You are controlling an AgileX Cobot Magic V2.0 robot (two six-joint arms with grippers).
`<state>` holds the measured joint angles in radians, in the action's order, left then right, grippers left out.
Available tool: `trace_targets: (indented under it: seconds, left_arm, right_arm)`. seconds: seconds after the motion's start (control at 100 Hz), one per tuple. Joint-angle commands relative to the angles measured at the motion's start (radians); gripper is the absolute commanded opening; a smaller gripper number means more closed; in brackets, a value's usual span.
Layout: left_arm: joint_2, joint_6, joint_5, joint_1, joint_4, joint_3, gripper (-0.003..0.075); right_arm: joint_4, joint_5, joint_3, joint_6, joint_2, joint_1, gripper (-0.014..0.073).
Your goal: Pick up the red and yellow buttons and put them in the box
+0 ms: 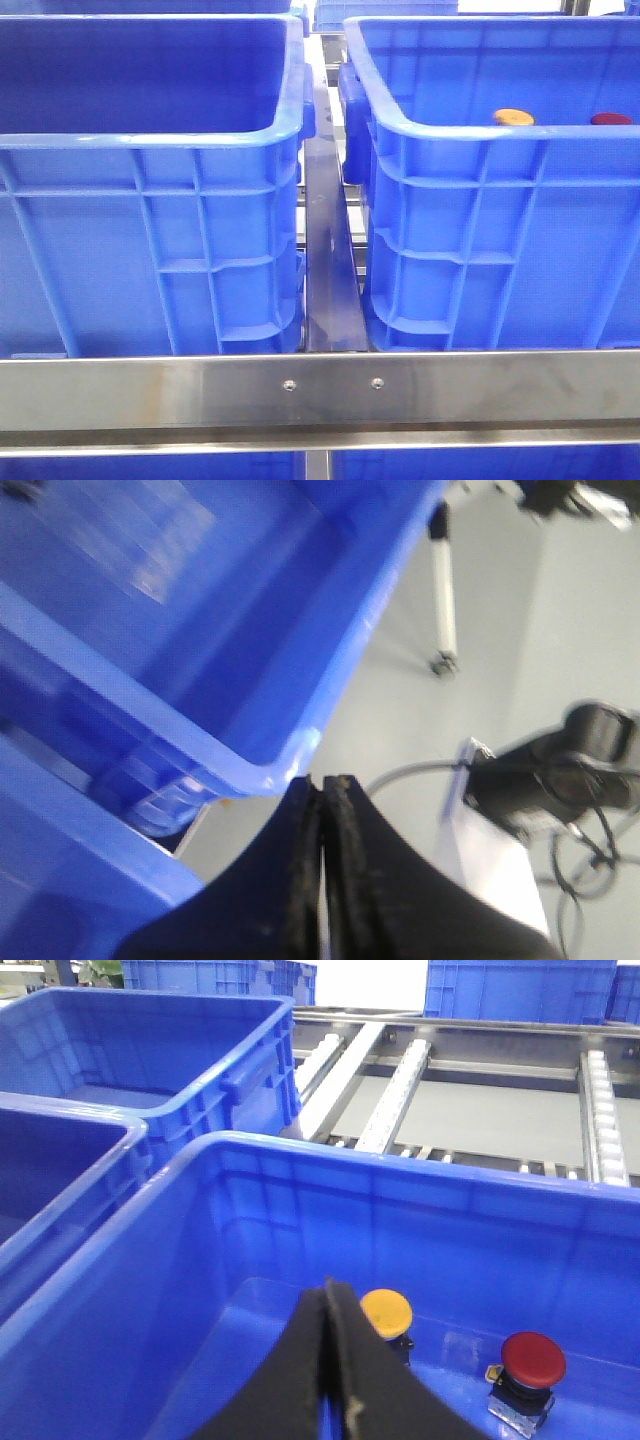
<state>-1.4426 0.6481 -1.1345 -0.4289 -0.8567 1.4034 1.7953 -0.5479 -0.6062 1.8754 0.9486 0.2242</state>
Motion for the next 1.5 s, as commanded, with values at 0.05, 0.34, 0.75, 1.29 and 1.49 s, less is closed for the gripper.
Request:
trace_targets:
  seconds: [0.05, 0.34, 0.75, 1.29, 1.49]
  left_arm:
    - [0.150, -0.007, 0.211, -0.007, -0.051, -0.090, -0.0020]
    - [0.392, -0.007, 0.521, -0.007, 0.056, -0.371, -0.0020]
    - [0.724, -0.001, 0.880, -0.007, 0.120, -0.788, -0.0020]
    - [1.021, -0.001, 0.859, -0.007, 0.120, -1.009, -0.0020]
    - [1.021, -0.001, 0.861, -0.007, 0.120, -1.009, -0.0020]
  right_arm:
    - [0.123, -0.028, 0.017, -0.003, -0.090, 0.004, -0.0020]
    - [0.123, 0.045, 0.085, -0.032, -0.254, 0.004, -0.0020]
    - [0.123, 0.079, 0.192, -0.078, -0.485, 0.004, -0.0022]
    - [0.123, 0.059, 0.349, -0.078, -0.691, 0.004, -0.0033]
    - [0.123, 0.059, 0.349, -0.078, -0.691, 0.004, -0.0033]
